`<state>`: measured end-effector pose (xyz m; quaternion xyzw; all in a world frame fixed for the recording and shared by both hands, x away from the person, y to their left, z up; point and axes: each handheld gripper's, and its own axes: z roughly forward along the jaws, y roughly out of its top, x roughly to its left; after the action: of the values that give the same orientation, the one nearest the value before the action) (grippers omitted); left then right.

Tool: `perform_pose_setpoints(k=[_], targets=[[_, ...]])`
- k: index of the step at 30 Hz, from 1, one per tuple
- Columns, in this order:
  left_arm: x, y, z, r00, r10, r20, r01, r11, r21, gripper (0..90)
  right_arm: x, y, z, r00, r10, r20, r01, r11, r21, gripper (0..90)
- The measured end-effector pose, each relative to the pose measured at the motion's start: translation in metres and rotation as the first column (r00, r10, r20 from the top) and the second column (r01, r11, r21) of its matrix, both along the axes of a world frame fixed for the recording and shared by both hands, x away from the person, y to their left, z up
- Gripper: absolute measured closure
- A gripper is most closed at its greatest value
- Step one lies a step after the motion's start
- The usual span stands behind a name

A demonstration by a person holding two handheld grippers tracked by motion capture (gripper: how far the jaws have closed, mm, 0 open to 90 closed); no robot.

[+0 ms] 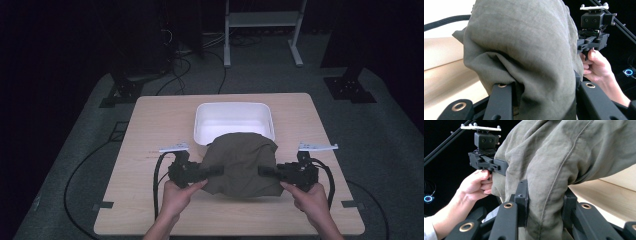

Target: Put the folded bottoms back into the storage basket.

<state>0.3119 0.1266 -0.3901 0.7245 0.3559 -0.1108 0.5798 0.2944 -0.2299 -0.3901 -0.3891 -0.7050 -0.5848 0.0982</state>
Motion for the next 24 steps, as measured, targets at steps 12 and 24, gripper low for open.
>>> perform_pose_setpoints(k=[12, 24], targets=[[0.013, 0.002, 0.017, 0.9992, 0.034, 0.019, -0.034, 0.9994, -0.010, 61.3, 0.015, 0.002, 0.015, 0.9999, -0.014, 0.003, 0.014, 0.9996, 0.025, 66.8], [0.027, 0.006, 0.031, 0.9977, 0.059, 0.033, -0.059, 0.9983, -0.003, 61.3, 0.029, 0.007, 0.028, 0.9993, -0.032, 0.017, 0.032, 0.9990, 0.031, 66.8]])
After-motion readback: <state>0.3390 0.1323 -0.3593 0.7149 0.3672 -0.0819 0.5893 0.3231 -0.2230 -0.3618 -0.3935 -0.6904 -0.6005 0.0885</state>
